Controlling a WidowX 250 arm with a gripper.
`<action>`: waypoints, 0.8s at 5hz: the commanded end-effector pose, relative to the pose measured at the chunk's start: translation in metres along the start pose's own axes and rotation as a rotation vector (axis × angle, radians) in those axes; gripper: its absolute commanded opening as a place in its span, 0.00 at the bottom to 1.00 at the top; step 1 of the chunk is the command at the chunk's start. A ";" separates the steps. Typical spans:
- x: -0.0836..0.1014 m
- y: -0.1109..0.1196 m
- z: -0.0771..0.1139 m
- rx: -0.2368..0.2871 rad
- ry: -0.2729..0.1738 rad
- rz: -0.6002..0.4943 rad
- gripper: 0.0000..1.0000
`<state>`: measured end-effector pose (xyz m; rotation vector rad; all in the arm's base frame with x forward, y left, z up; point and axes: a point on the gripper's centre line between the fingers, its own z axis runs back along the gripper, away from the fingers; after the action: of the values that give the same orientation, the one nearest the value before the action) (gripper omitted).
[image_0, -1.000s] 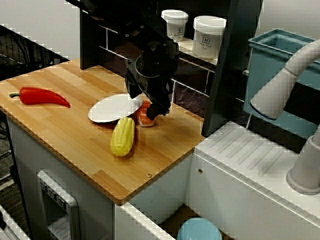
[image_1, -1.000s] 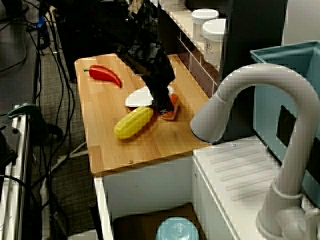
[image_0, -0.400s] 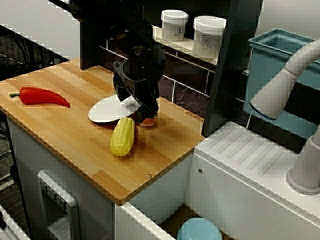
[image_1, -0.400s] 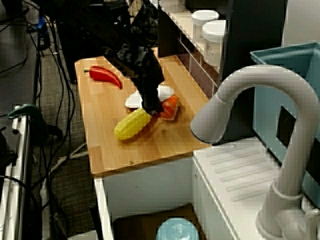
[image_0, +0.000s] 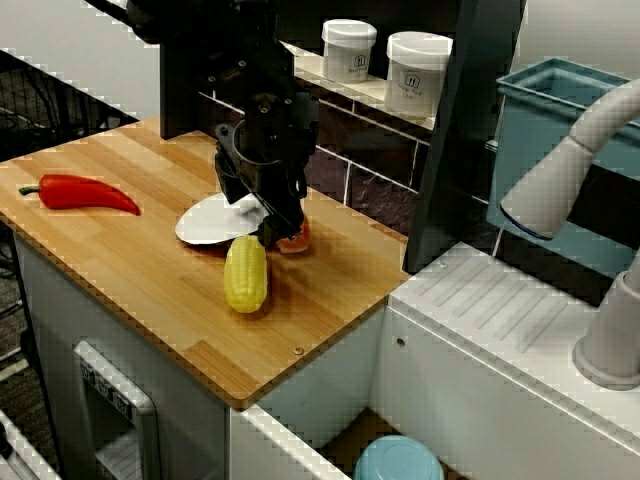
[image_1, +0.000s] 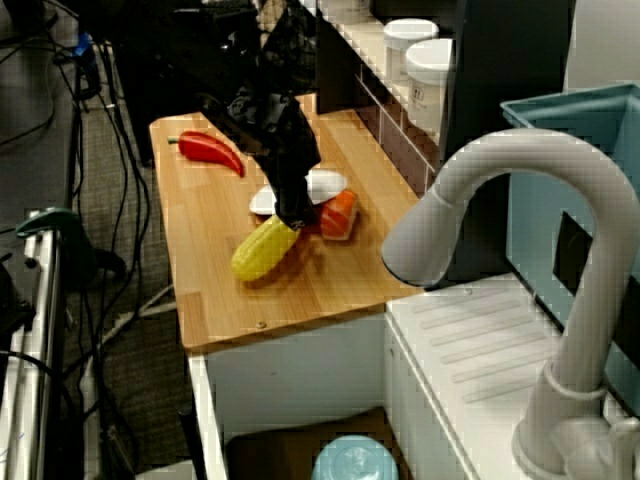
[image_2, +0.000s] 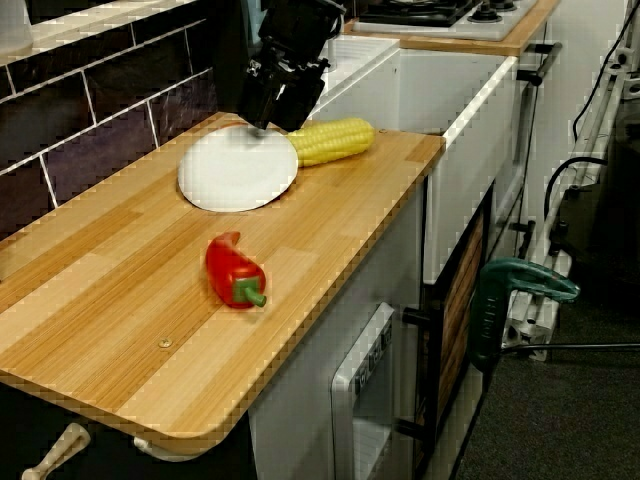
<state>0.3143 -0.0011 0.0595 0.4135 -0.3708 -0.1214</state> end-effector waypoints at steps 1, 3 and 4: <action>0.001 0.005 0.002 0.022 -0.045 0.034 1.00; 0.001 0.006 -0.004 0.026 -0.043 0.046 1.00; 0.002 0.006 -0.007 0.028 -0.038 0.046 1.00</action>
<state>0.3184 0.0093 0.0501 0.4326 -0.3850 -0.0832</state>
